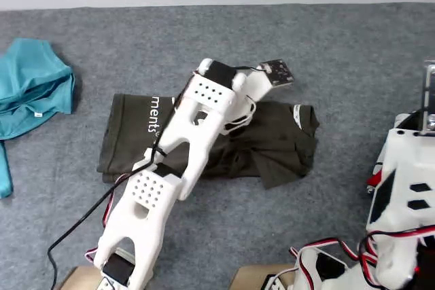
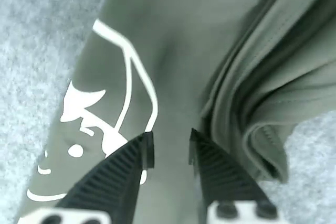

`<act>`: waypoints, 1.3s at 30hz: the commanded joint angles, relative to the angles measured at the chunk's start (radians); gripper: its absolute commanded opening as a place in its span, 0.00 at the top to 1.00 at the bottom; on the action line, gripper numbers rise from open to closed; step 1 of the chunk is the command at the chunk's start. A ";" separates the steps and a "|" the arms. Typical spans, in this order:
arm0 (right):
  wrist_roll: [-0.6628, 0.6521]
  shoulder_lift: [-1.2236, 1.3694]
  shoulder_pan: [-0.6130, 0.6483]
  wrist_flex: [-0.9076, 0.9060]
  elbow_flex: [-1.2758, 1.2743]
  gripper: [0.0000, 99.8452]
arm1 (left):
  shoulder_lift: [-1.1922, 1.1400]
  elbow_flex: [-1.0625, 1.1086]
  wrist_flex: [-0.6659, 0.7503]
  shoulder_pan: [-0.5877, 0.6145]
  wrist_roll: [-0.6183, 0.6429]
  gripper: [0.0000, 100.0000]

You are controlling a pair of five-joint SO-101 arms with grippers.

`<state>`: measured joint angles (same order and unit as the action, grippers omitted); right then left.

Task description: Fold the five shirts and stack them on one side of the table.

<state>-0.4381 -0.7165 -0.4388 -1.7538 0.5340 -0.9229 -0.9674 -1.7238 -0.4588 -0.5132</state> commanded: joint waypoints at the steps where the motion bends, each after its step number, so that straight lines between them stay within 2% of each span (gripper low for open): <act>1: -0.009 0.007 -0.010 -0.038 0.040 0.99 | 0.072 -0.033 -0.031 -0.026 -0.009 0.88; 13: -0.009 0.007 -0.008 -0.038 0.038 0.99 | -0.097 -0.038 -0.031 0.075 -0.046 0.88; 21: -0.009 0.007 -0.008 -0.038 0.038 0.99 | -0.034 -0.041 -0.031 0.075 -0.046 0.88; 31: -0.009 0.007 -0.010 -0.038 0.038 0.99 | 0.104 -0.021 -0.032 -0.006 -0.038 0.88; 39: -0.009 0.005 -0.012 -0.038 0.038 0.99 | 0.161 0.248 -0.031 -0.201 -0.038 0.88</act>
<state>-0.4381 -0.7165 -0.4388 -1.7538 0.5340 -0.8477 -0.7864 -1.7238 -0.5877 -0.5531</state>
